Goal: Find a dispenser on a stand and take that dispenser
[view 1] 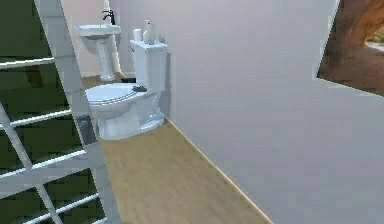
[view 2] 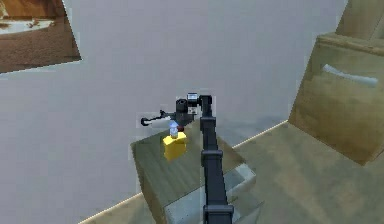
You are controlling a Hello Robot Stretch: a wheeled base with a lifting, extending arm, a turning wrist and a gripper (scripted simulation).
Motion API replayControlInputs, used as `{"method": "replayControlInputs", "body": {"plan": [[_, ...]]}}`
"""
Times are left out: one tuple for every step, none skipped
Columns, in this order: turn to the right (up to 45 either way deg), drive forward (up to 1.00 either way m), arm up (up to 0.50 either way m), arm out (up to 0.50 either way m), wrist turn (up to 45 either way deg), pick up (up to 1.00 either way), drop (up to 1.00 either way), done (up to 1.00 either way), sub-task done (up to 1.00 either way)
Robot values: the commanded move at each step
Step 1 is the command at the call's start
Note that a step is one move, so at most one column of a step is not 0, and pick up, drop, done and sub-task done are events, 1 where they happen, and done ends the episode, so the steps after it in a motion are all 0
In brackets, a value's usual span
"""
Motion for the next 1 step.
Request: {"method": "replayControlInputs", "body": {"plan": [[0.0, 0.0, 0.0, 0.0, 12.0, 0.0, 0.0, 0.0, 0.0]]}}
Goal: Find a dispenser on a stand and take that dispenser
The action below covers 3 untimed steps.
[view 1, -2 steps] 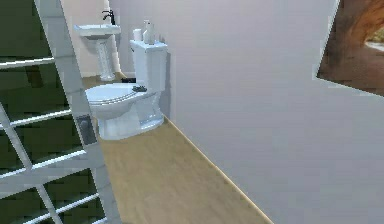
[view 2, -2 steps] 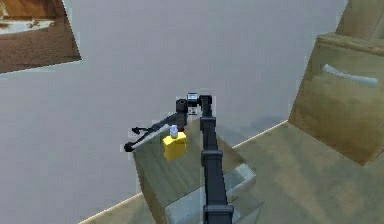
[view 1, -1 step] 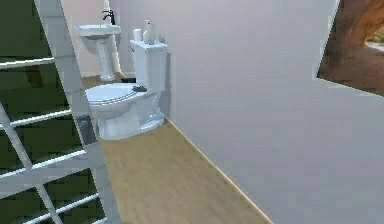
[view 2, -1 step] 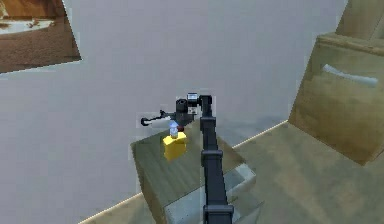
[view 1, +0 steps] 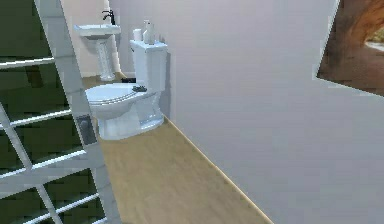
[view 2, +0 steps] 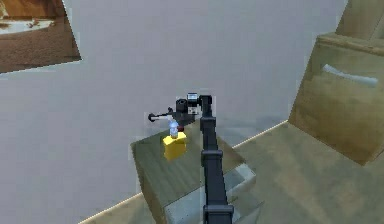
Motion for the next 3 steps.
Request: {"method": "replayControlInputs", "body": {"plan": [[0.0, 0.0, -0.3, 0.0, 0.0, 0.0, 0.0, 0.0, 0.0], [0.0, 0.0, 0.0, 0.0, 0.0, 1.0, 0.0, 0.0, 0.0], [0.0, 0.0, 0.1, 0.0, 0.0, 0.0, 0.0, 0.0, 0.0]]}}
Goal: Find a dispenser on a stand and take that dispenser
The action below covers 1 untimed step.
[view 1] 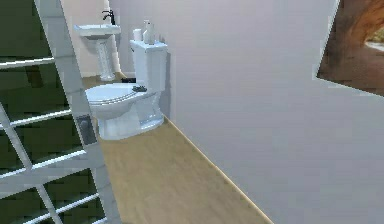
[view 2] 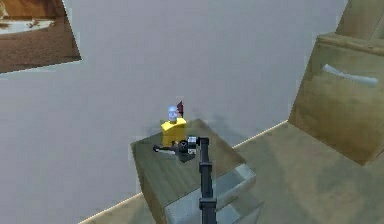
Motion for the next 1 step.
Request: {"method": "replayControlInputs", "body": {"plan": [[0.0, 0.0, 0.0, 0.0, 0.0, 0.0, 0.0, 1.0, 0.0]]}}
